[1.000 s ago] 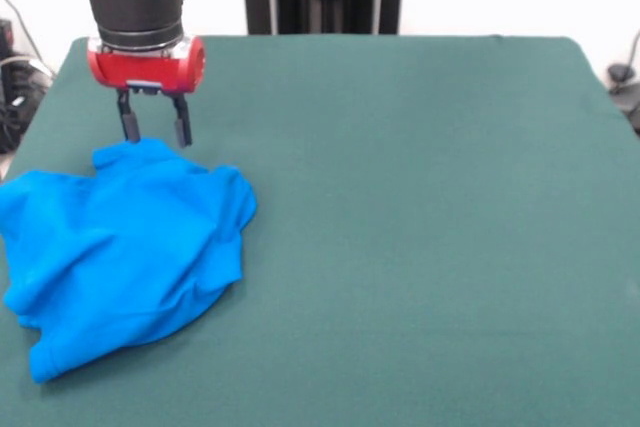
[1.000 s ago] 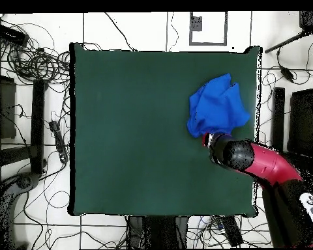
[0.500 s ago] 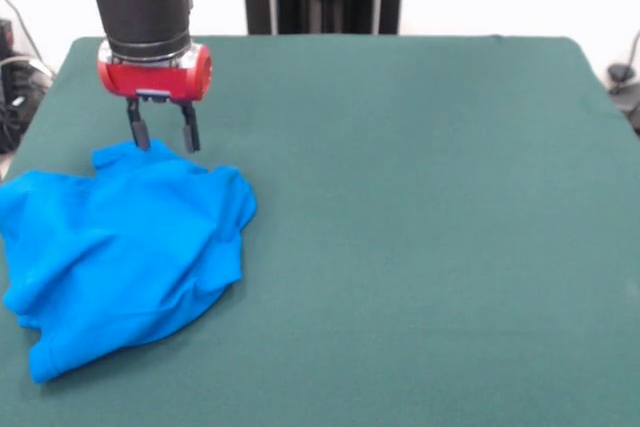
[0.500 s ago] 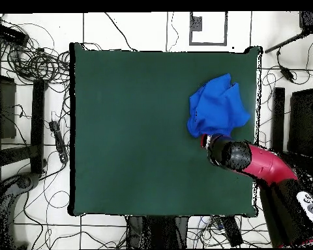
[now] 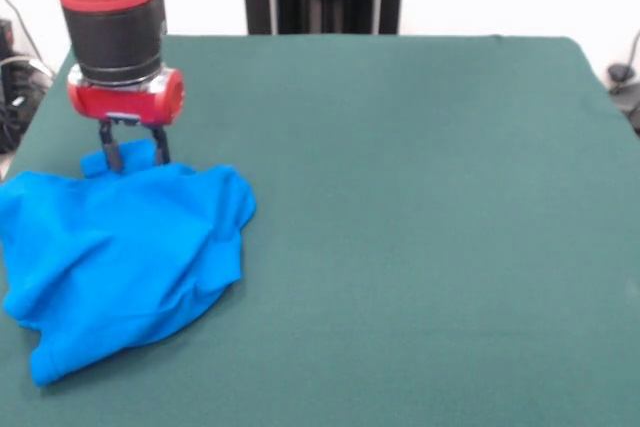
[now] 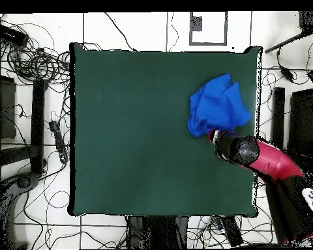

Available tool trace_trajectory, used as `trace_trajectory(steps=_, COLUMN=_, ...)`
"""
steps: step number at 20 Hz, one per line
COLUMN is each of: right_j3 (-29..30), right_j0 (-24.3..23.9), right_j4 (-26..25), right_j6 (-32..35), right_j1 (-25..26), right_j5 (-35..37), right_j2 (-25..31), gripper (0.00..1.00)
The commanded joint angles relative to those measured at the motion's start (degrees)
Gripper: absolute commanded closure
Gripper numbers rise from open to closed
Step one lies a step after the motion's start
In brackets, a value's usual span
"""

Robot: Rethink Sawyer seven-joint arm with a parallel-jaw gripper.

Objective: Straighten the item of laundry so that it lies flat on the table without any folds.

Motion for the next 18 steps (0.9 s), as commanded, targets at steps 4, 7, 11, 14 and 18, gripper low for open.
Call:
trace_trajectory(steps=4, right_j3=-6.74, right_j0=-1.44, right_j4=-3.53, right_j6=-8.0, right_j1=4.16, right_j5=6.82, right_j2=7.09, gripper=0.0)
trace_trajectory(steps=7, right_j3=-6.02, right_j0=-2.01, right_j4=-3.99, right_j6=-7.61, right_j1=4.51, right_j5=5.2, right_j2=7.8, gripper=0.0)
trace_trajectory(steps=11, right_j3=-4.32, right_j0=-3.0, right_j4=-4.84, right_j6=-6.22, right_j1=4.2, right_j5=1.69, right_j2=8.94, gripper=1.0)
trace_trajectory(steps=14, right_j3=-4.63, right_j0=-1.92, right_j4=-4.97, right_j6=-5.45, right_j1=3.81, right_j5=3.46, right_j2=7.98, gripper=1.0)
trace_trajectory(steps=18, right_j3=-3.66, right_j0=-1.28, right_j4=-4.56, right_j6=-2.72, right_j1=2.95, right_j5=4.74, right_j2=6.92, gripper=1.0)
